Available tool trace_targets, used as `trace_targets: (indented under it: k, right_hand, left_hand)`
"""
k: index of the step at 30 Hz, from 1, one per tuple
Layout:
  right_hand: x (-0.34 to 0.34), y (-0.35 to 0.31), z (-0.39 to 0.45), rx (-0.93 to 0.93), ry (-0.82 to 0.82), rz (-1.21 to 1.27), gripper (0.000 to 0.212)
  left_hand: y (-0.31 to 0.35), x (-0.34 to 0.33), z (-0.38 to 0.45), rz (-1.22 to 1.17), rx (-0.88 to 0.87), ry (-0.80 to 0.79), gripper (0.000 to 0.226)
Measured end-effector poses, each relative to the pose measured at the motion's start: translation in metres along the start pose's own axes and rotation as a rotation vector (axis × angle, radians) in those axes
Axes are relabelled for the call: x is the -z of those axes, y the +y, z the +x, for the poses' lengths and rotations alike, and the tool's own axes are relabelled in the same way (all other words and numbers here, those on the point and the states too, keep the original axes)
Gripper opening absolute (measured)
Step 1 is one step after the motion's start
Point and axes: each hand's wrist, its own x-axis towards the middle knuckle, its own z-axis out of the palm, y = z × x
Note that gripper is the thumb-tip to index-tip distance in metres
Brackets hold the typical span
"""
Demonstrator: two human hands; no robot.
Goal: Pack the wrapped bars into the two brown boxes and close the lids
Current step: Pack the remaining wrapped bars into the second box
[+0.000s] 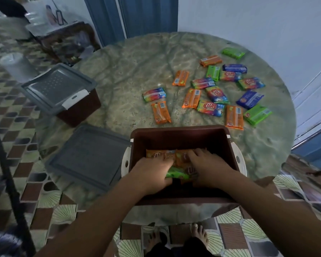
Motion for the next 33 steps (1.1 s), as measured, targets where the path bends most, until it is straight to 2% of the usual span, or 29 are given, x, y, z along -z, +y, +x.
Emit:
trace_targets:
  k: [2, 6, 10, 13, 18, 21, 23, 33]
  right_hand:
    - [-0.004, 0.002, 0.0, -0.006, -0.011, 0.012, 0.095]
    - [-0.008, 0.003, 0.003, -0.019, 0.003, 0.005, 0.093]
    - [-0.009, 0.001, 0.008, -0.029, -0.008, 0.014, 0.097]
    - [-0.009, 0.002, 0.008, -0.032, -0.01, 0.005, 0.097]
    - [-0.01, 0.001, 0.007, -0.036, -0.003, 0.016, 0.097]
    - [-0.01, 0.002, 0.007, -0.036, -0.012, 0.018, 0.095]
    - [-0.009, 0.002, 0.008, -0.033, -0.02, 0.021, 0.095]
    - [-0.003, 0.002, 0.011, 0.023, -0.028, -0.01, 0.089]
  left_hand:
    - [-0.003, -0.008, 0.003, -0.04, -0.014, -0.052, 0.044]
    - [-0.005, -0.018, 0.009, -0.051, 0.025, -0.014, 0.037]
    - [-0.002, -0.024, 0.013, -0.074, 0.126, 0.047, 0.051]
    - [-0.003, -0.023, 0.015, -0.063, 0.154, 0.129, 0.046]
    - [-0.005, -0.028, 0.016, -0.018, 0.165, 0.152, 0.051]
    - [-0.004, -0.028, 0.015, 0.025, 0.144, 0.017, 0.08]
    - [-0.004, -0.026, 0.015, 0.044, 0.133, -0.008, 0.093]
    - [-0.004, -0.025, 0.016, 0.005, 0.075, 0.034, 0.078]
